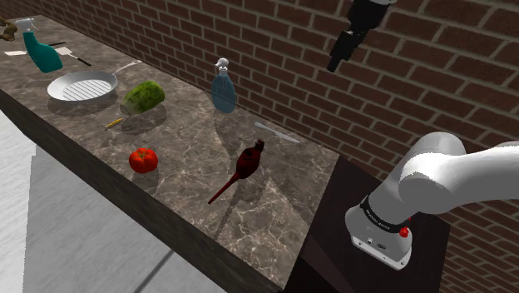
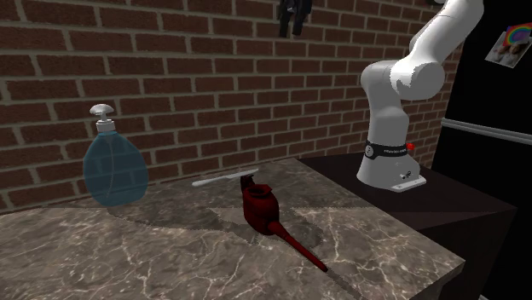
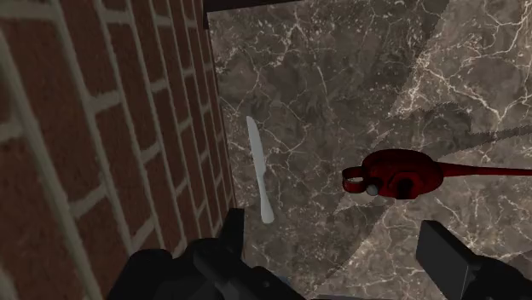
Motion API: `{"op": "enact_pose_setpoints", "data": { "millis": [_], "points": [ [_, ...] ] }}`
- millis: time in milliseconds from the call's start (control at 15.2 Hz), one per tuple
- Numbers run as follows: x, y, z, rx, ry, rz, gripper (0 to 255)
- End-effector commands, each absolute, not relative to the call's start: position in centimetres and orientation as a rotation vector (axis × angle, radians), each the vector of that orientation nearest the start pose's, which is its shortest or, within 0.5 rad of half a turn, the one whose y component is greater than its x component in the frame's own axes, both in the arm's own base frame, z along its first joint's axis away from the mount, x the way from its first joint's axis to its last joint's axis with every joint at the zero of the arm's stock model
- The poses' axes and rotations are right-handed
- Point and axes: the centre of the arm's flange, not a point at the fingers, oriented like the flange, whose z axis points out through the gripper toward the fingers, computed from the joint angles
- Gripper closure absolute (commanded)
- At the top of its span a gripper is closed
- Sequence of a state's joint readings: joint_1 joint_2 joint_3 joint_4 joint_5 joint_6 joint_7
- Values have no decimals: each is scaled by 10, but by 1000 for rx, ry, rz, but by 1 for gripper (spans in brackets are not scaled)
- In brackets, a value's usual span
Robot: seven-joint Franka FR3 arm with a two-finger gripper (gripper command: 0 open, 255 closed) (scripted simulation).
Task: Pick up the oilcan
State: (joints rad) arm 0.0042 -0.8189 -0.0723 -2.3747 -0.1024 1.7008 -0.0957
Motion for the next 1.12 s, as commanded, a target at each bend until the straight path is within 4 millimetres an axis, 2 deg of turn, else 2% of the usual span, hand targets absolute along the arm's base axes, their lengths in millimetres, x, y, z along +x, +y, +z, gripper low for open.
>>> {"op": "enact_pose_setpoints", "data": {
  "millis": [0, 528, 1056],
  "points": [
    [310, -38, 603, -3192, -84, -223, 0],
    [382, 11, 535, -3185, -635, -137, 0],
    [431, 75, 458, -3076, -1184, -43, 0]
  ]
}}
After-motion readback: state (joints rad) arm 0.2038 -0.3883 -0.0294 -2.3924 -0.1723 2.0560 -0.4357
